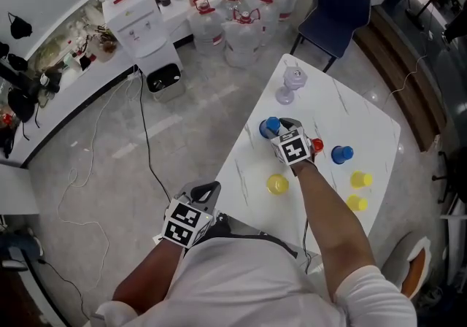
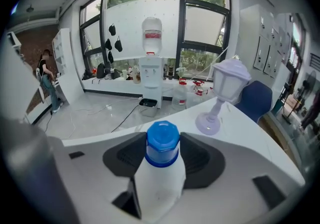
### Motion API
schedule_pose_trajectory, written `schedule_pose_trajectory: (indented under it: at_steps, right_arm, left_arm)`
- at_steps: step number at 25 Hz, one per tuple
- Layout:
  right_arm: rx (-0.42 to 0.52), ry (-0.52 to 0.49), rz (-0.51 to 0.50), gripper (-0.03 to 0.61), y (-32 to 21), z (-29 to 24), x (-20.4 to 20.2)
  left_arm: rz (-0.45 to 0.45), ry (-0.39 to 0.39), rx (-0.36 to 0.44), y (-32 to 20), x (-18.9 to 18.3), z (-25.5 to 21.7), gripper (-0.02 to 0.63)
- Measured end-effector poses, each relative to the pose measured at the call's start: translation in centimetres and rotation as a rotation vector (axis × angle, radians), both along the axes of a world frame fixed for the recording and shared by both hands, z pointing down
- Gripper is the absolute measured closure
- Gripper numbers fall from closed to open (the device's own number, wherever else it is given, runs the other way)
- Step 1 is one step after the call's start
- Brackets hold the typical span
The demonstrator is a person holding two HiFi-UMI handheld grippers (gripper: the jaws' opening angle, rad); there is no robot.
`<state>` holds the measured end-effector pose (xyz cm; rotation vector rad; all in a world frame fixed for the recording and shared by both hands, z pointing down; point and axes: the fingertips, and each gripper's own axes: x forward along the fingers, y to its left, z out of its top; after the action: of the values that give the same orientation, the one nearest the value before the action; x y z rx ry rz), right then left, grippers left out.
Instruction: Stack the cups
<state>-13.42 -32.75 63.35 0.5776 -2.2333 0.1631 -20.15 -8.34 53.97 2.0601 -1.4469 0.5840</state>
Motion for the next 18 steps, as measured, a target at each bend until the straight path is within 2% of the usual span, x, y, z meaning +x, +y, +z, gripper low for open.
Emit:
schedule_pose_trajectory:
  at_steps: [4, 8, 12, 18]
  right_arm:
    - [0.017, -0.071, 0.038, 0.364, 0.6, -2.9, 0.7]
    - [0.049, -0.150, 0.078, 0.364, 2.4, -7.4, 2.8]
    - [0.057, -0.197, 0.142, 0.364, 4.7, -10.4, 6.8]
    - [0.067, -0.192, 0.235, 0.364, 9.0, -11.2, 14.1]
  left_arm:
    - [0.022, 0.006, 0.004, -0.7, 0.4, 0.2, 0.606]
    - [0.080, 0.013, 0.012, -2.0, 1.8, 0.3, 0.606]
    - [0.170, 0.024, 0.042, -3.9, 4.7, -0.3, 0.606]
    - [0.292, 0.035, 0.076, -5.5, 9.3, -1.1, 0.606]
